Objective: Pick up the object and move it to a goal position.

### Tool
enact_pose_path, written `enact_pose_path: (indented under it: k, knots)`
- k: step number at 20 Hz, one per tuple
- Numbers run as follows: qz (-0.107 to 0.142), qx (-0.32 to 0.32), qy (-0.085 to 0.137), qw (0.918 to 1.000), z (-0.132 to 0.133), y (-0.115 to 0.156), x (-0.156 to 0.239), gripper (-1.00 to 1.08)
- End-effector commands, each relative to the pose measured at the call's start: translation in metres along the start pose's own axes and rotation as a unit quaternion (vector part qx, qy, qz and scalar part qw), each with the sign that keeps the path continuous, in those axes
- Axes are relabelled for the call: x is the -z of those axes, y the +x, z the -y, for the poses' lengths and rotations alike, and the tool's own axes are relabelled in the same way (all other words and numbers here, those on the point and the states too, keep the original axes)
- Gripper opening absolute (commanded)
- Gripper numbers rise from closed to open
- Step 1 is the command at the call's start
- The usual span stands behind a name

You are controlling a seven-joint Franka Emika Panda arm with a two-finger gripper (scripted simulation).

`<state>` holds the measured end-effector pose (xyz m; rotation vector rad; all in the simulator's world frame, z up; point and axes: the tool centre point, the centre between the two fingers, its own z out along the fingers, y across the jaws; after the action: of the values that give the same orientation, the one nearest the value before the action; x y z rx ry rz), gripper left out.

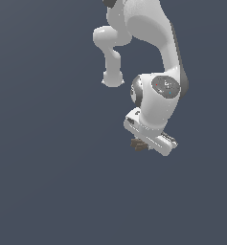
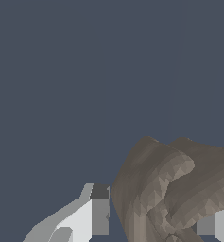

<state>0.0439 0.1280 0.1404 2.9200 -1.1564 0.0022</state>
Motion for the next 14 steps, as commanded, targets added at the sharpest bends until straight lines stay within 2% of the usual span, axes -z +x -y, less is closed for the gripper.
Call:
enact_pose_path:
  k: [1, 14]
  knots:
    - [0.0, 0.0, 0.0, 1.0, 0.017, -0.001, 0.008, -1.0]
    - [0.0, 0.0, 0.0, 1.0, 0.087, -0.007, 0.038, -1.0]
